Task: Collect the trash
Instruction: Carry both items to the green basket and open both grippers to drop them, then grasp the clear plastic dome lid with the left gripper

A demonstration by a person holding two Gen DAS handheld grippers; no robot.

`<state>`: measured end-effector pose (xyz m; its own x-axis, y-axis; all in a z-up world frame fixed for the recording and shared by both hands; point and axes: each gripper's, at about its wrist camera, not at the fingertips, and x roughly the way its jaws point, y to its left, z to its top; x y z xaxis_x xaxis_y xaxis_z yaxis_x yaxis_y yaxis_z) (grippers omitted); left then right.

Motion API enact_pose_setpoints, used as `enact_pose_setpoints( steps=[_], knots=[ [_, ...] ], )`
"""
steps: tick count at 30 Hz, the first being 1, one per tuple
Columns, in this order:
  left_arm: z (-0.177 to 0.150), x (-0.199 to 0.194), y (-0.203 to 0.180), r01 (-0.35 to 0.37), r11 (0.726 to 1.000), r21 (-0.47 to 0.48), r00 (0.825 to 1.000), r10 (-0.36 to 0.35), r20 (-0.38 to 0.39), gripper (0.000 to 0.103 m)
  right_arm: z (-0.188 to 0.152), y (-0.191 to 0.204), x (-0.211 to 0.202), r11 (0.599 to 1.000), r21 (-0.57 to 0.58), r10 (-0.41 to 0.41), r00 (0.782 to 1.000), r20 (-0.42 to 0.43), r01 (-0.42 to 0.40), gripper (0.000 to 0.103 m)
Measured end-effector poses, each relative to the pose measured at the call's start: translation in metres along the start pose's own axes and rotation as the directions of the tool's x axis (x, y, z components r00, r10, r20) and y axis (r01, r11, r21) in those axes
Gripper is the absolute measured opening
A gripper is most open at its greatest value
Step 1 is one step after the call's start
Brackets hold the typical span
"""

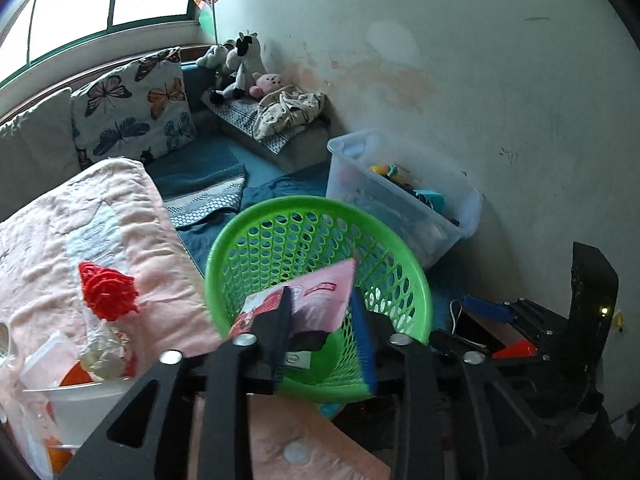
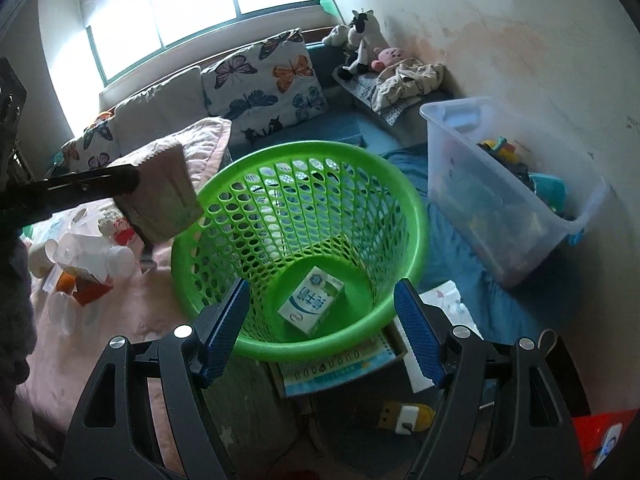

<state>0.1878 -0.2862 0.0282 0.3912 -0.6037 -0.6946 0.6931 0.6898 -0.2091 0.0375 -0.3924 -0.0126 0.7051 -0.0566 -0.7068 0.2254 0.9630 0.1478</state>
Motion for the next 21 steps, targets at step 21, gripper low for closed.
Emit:
enact_pose_setpoints(
  steps=[21],
  knots=[
    [-0.046,-0.088,0.051,-0.094,0.991,-0.096,0.989,0.104,0.103,0.053,0.001,0.044,-0.008,0.994,-0.061,0.096,0.995,0.001,-0.096,0.075]
  ],
)
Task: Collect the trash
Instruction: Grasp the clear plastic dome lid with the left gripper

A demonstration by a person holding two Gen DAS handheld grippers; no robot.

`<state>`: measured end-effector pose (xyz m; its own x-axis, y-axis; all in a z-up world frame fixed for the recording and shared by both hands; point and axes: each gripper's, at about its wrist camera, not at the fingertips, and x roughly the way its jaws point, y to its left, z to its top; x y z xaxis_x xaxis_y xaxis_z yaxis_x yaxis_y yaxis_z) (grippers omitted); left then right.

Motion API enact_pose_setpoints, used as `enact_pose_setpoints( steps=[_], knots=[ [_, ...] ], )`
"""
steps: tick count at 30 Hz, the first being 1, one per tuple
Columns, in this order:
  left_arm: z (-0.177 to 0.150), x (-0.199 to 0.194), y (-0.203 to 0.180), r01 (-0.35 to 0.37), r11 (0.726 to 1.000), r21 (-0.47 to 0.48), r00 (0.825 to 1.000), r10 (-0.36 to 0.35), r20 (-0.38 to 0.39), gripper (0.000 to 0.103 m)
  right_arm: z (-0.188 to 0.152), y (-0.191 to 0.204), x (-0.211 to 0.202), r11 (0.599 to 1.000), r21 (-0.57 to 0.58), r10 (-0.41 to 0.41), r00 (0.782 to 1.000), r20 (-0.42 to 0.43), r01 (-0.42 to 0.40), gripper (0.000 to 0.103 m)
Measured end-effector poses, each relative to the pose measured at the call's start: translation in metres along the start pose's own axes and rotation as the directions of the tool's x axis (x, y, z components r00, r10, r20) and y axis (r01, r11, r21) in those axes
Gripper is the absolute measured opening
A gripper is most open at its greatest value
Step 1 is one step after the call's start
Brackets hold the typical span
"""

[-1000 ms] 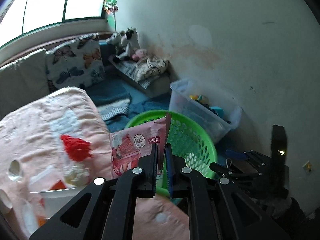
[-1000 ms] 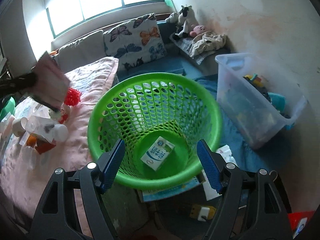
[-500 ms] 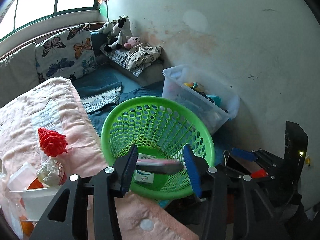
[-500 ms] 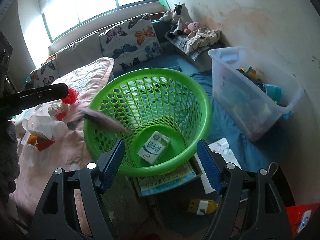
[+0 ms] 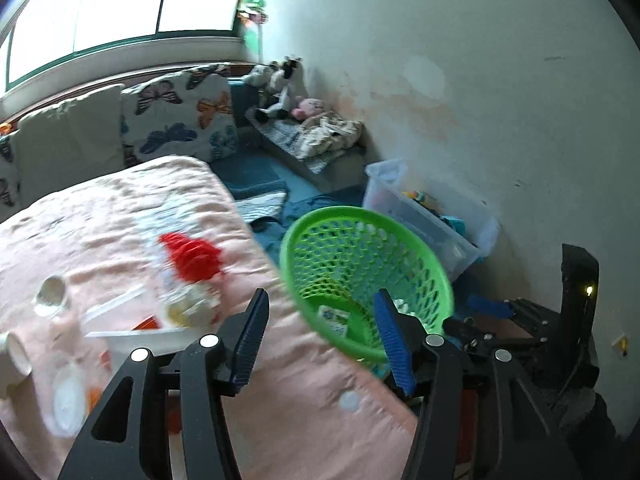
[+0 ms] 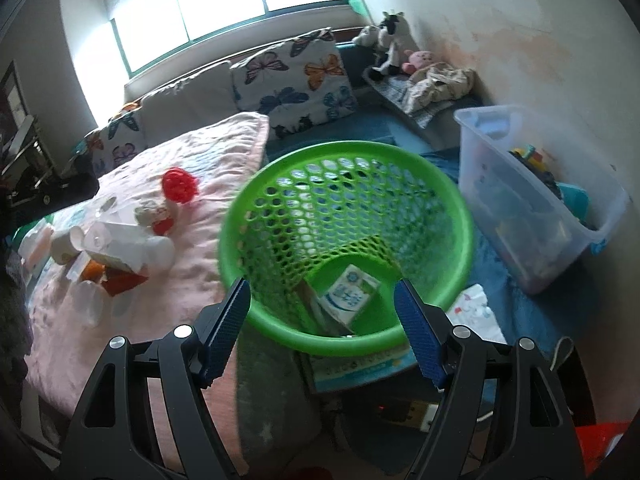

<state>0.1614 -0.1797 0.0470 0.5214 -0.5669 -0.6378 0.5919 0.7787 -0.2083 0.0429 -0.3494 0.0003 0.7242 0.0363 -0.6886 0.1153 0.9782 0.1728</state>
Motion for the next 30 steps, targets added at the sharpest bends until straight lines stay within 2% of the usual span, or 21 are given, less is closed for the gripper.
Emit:
enact_pose_setpoints(
  steps=[3,8,10,15,19,28,30],
  knots=[
    [-0.014,-0.014,0.015,-0.043,0.999,-0.007,0.999,0.043,0.01,0.059,0.003,0.013,0.002,1.0,-0.019,0.024,1.0,0.0,-0.024,0.075],
    [-0.046,-0.03,0.044,-0.096,0.994,-0.052,0.995,0.095,-0.014,0.06,0.005,0.032,0.008,0.997,-0.058,0.052,0.999,-0.011,-0.052,0.076],
    [-0.057,-0.034,0.052,-0.116,0.991,-0.059,0.993,0.115,-0.024,0.067,0.006,0.039,0.011,0.996,-0.068,0.062,0.998,-0.016,-0.063,0.076],
    [-0.086,-0.044,0.076,-0.181,0.98,-0.083,0.983,0.177,-0.046,0.072,0.005,0.054,0.017,0.992,-0.091,0.082,0.996,-0.032,-0.085,0.076],
    [-0.105,-0.045,0.091,-0.246,0.965,-0.087,0.968,0.241,-0.065,0.077,0.005,0.068,0.023,0.988,-0.116,0.099,0.994,-0.048,-0.104,0.076],
    [-0.123,-0.02,0.107,-0.271,0.957,-0.106,0.957,0.255,-0.137,0.079,0.005,0.091,0.031,0.979,-0.154,0.121,0.99,-0.073,-0.131,0.076],
    [-0.124,-0.015,0.106,-0.277,0.956,-0.099,0.955,0.262,-0.142,0.075,0.007,0.096,0.032,0.977,-0.165,0.123,0.99,-0.074,-0.134,0.076]
  ],
)
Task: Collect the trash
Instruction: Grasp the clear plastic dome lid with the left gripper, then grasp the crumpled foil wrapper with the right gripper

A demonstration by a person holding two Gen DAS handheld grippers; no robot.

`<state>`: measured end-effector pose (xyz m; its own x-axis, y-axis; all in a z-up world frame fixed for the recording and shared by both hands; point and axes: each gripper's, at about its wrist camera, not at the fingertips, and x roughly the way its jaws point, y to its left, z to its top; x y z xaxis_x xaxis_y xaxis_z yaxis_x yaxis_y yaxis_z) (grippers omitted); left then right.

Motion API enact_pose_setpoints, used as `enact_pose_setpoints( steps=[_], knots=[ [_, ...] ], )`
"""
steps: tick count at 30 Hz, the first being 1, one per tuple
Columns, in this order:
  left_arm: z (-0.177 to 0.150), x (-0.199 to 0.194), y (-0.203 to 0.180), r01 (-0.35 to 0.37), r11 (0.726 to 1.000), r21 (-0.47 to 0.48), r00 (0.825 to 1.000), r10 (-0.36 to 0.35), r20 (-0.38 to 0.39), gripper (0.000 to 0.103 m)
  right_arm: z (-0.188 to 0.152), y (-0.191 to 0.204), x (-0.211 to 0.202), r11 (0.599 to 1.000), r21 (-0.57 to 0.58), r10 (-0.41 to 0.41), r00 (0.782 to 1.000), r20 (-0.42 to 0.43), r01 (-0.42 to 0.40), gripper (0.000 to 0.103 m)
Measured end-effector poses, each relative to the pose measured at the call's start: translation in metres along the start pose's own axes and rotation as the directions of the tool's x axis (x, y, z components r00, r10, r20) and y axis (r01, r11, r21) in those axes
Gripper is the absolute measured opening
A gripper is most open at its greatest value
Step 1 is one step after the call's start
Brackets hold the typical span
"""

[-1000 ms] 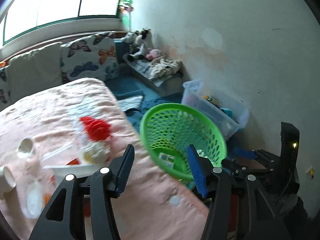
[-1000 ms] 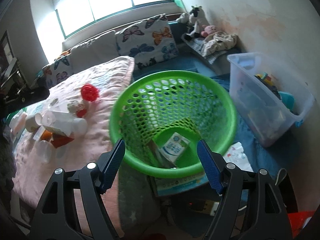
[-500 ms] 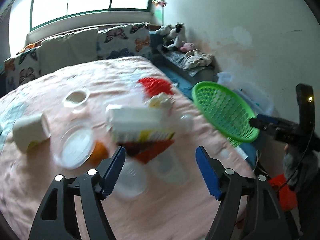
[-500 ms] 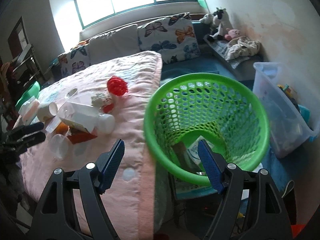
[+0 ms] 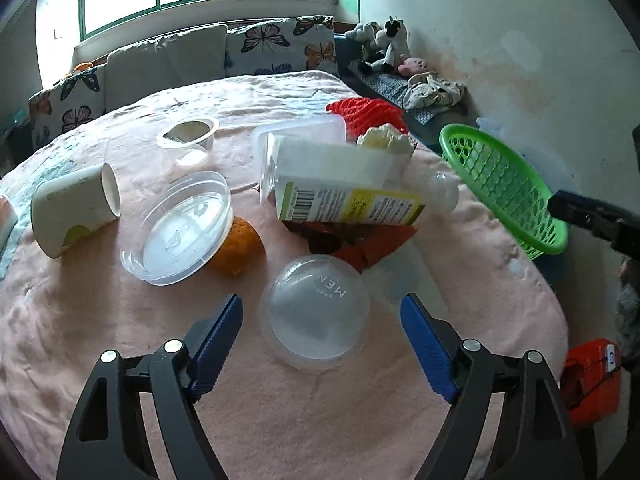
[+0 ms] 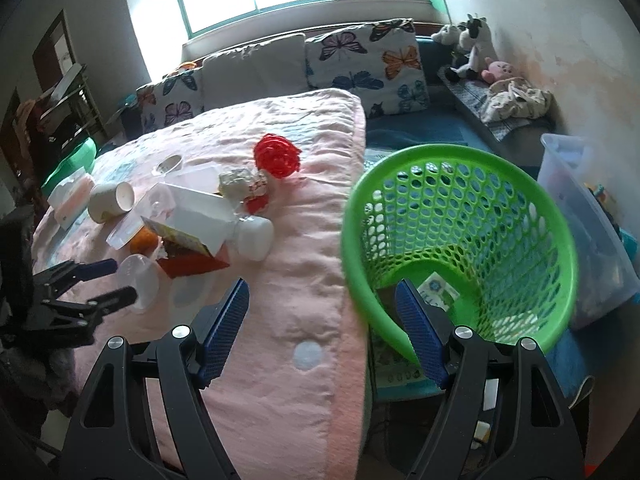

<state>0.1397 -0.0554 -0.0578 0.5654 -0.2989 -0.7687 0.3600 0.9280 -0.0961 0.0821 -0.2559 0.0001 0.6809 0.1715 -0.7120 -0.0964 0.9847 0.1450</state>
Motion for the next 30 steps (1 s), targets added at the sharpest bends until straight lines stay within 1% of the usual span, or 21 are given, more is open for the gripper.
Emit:
enact_pose_setpoints(
  steps=[3,5,6,7,12,16,21,25,30],
  knots=[
    [-0.001,0.006,0.0,0.009,1.0,-0.006,1.0,-0.009,-0.008,0.065,0.004,0.004,0.003,1.0,-0.009,0.009,1.0,-0.003,-0.009,0.076],
    [-0.002,0.009,0.0,0.008,1.0,-0.013,1.0,-0.009,-0.013,0.061,0.009,0.006,0.005,1.0,-0.009,0.026,1.0,-0.006,-0.026,0.076],
    [-0.002,0.01,0.001,0.005,1.0,-0.017,1.0,-0.005,-0.01,0.056,0.01,0.007,0.006,0.999,-0.009,0.03,1.0,-0.006,-0.03,0.076],
    [-0.002,0.01,0.002,0.004,1.0,-0.017,1.0,-0.004,-0.007,0.055,0.013,0.009,0.007,0.999,-0.011,0.038,0.999,-0.007,-0.038,0.076],
    [-0.004,0.005,0.006,0.015,0.999,-0.037,1.0,-0.015,0.0,0.055,0.026,0.018,0.015,0.997,-0.031,0.074,0.997,-0.01,-0.074,0.076],
    [-0.005,-0.006,0.009,0.028,0.998,-0.053,0.999,-0.028,0.016,0.054,0.04,0.03,0.026,0.991,-0.038,0.129,0.992,-0.013,-0.129,0.076],
    [-0.007,-0.025,0.01,0.038,0.998,-0.052,0.998,-0.035,0.05,0.054,0.063,0.036,0.052,0.98,0.01,0.198,0.979,-0.042,-0.197,0.074],
    [-0.006,-0.038,0.014,0.041,0.997,-0.061,0.997,-0.037,0.071,0.054,0.078,0.036,0.077,0.974,0.058,0.223,0.972,-0.072,-0.219,0.073],
    [-0.004,-0.048,0.024,0.056,0.994,-0.097,0.995,-0.047,0.092,0.054,0.088,0.036,0.11,0.972,0.105,0.22,0.969,-0.111,-0.209,0.072]
  ],
)
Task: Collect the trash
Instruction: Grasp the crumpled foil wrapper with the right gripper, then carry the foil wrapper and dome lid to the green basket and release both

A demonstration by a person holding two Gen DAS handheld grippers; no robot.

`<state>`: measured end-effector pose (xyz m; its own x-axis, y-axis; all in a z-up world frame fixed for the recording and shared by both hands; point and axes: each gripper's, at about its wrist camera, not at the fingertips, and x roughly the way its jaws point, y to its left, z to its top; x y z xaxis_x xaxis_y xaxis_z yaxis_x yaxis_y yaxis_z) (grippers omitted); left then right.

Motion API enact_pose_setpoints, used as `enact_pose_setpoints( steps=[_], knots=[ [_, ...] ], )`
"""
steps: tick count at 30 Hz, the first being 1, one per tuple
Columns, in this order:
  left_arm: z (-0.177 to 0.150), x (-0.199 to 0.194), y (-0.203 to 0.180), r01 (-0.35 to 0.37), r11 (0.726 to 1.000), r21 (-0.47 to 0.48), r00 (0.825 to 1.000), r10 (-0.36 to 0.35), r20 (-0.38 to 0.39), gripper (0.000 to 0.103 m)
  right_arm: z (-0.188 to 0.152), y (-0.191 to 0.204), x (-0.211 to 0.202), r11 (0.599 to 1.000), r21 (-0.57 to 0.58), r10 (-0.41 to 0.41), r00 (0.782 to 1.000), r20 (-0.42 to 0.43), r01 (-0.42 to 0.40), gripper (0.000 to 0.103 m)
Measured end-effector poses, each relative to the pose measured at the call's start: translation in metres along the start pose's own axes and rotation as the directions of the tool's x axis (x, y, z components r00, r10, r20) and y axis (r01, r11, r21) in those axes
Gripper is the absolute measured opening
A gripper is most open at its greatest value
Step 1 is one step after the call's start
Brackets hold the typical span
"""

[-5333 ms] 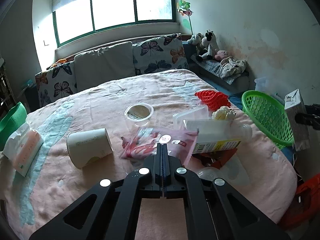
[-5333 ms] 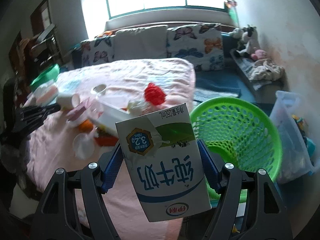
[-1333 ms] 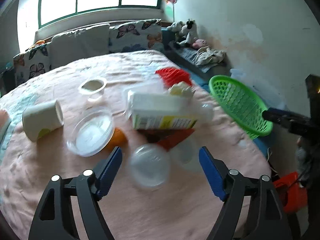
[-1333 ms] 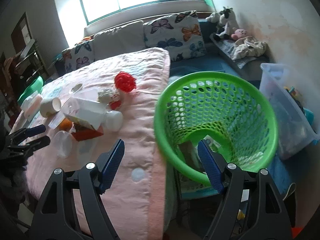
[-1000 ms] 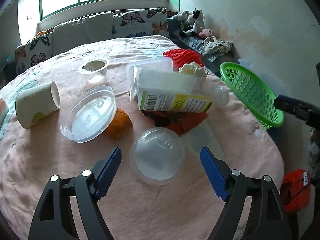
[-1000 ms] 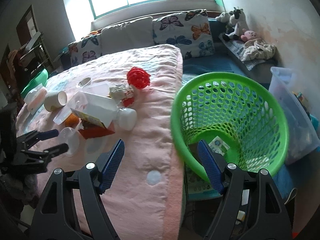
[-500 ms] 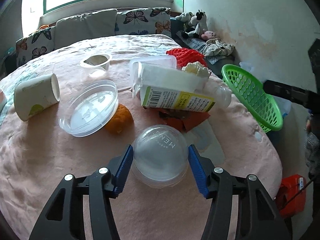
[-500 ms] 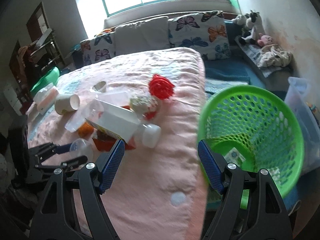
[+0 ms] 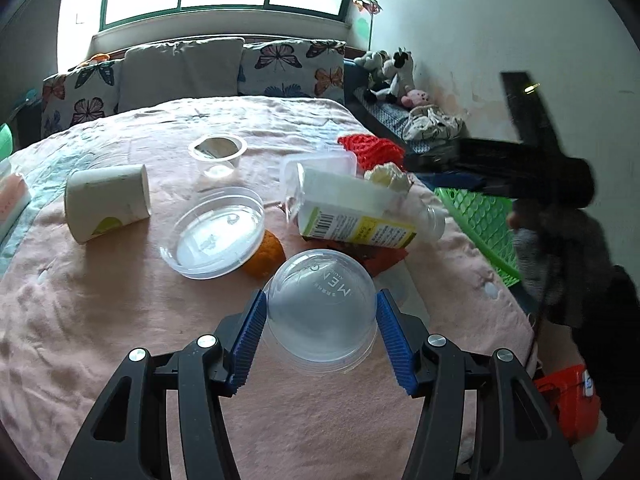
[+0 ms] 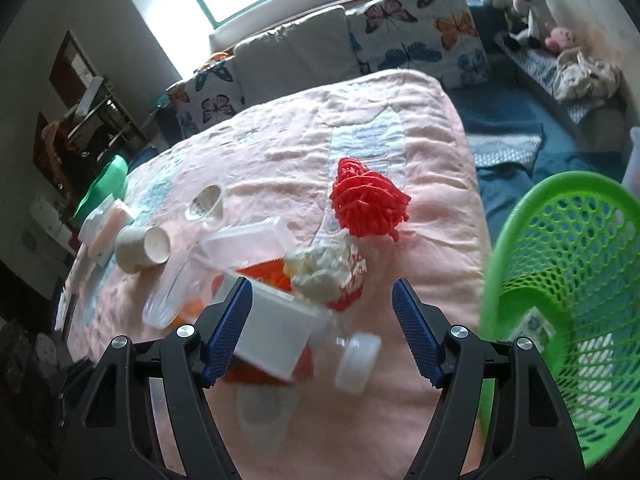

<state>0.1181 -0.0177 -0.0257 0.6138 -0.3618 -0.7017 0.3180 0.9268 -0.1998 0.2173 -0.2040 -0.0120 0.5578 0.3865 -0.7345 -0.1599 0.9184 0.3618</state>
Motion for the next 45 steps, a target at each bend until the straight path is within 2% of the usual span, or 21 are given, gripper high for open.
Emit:
enact_pose_setpoints(
  steps=[3,8,13,16,26,30,36,41,45],
  knots=[
    [0.0,-0.004,0.003,0.0,1.0,-0.004,1.0,0.0,0.008,0.054,0.004,-0.004,0.016,1.0,0.016,-0.001,1.0,-0.026,0.001,0.064],
    [0.0,-0.004,0.006,0.0,1.0,-0.012,1.0,0.0,0.01,0.054,0.004,-0.005,0.033,1.0,0.027,0.001,0.998,-0.062,0.001,0.062],
    [-0.001,-0.004,0.008,0.0,1.0,-0.017,1.0,0.0,0.006,0.054,0.003,-0.004,0.029,0.999,0.035,0.026,0.999,-0.046,-0.024,0.049],
    [0.001,-0.005,0.006,0.005,1.0,-0.014,1.0,-0.005,0.011,0.054,0.001,-0.004,0.019,1.0,0.024,0.011,1.0,-0.014,-0.011,0.045],
    [0.011,-0.01,-0.011,0.034,0.999,0.015,0.999,-0.034,0.031,0.054,-0.009,-0.011,-0.039,0.996,0.041,0.076,0.993,0.095,-0.08,0.044],
    [0.018,-0.01,-0.025,0.054,0.998,0.041,0.998,-0.055,0.039,0.054,-0.015,-0.015,-0.064,0.996,0.04,0.076,0.988,0.136,-0.082,0.044],
    [0.031,-0.004,-0.05,0.093,0.992,0.084,0.994,-0.097,0.041,0.054,-0.034,-0.051,-0.1,0.996,0.085,-0.016,0.985,0.17,0.001,0.044],
    [0.044,0.005,-0.076,0.131,0.983,0.125,0.99,-0.137,0.039,0.054,-0.054,-0.094,-0.116,0.983,0.15,-0.133,0.979,0.154,0.11,0.046],
    [0.056,0.014,-0.1,0.162,0.974,0.158,0.985,-0.169,0.033,0.054,-0.068,-0.124,-0.122,0.966,0.199,-0.194,0.972,0.129,0.167,0.048]
  ],
)
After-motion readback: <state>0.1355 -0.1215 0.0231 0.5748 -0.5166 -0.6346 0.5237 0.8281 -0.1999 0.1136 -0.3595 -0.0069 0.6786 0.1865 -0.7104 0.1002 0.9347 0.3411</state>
